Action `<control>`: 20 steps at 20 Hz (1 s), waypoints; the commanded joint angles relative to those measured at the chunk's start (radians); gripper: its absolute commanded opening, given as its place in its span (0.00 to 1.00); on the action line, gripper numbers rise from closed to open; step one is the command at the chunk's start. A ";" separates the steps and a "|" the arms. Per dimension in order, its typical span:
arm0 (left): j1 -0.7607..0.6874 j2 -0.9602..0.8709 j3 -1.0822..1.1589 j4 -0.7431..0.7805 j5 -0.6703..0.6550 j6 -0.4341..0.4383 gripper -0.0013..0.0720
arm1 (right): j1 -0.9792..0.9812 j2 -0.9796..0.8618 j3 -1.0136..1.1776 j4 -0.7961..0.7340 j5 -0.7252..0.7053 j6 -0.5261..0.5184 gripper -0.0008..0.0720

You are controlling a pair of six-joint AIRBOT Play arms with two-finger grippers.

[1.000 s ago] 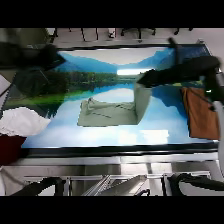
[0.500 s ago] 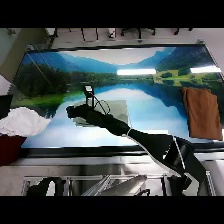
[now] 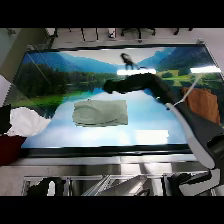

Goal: Fold the shirts.

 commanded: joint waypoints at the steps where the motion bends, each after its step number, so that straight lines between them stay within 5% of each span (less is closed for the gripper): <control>1: 0.001 0.006 0.019 -0.001 0.016 0.000 0.03 | -0.231 0.005 -0.040 -0.029 -0.327 0.014 0.93; 4: 0.000 -0.022 0.019 -0.005 0.039 0.000 0.03 | -0.258 -0.090 -0.082 -0.020 -0.330 -0.006 0.93; 8: -0.009 -0.094 0.019 -0.049 0.093 0.000 0.03 | -0.227 -0.234 -0.082 0.180 -0.312 -0.085 0.92; 17: -0.224 -0.217 0.019 -0.053 0.051 0.000 0.03 | -0.127 -0.324 -0.081 0.190 -0.205 -0.084 0.92; 18: -0.250 -0.230 0.019 -0.053 0.041 0.000 0.03 | -0.116 -0.323 -0.081 0.200 -0.199 -0.084 0.79; 20: -0.295 -0.256 0.019 -0.053 0.023 0.000 0.03 | -0.099 -0.323 -0.072 0.201 -0.196 -0.088 0.06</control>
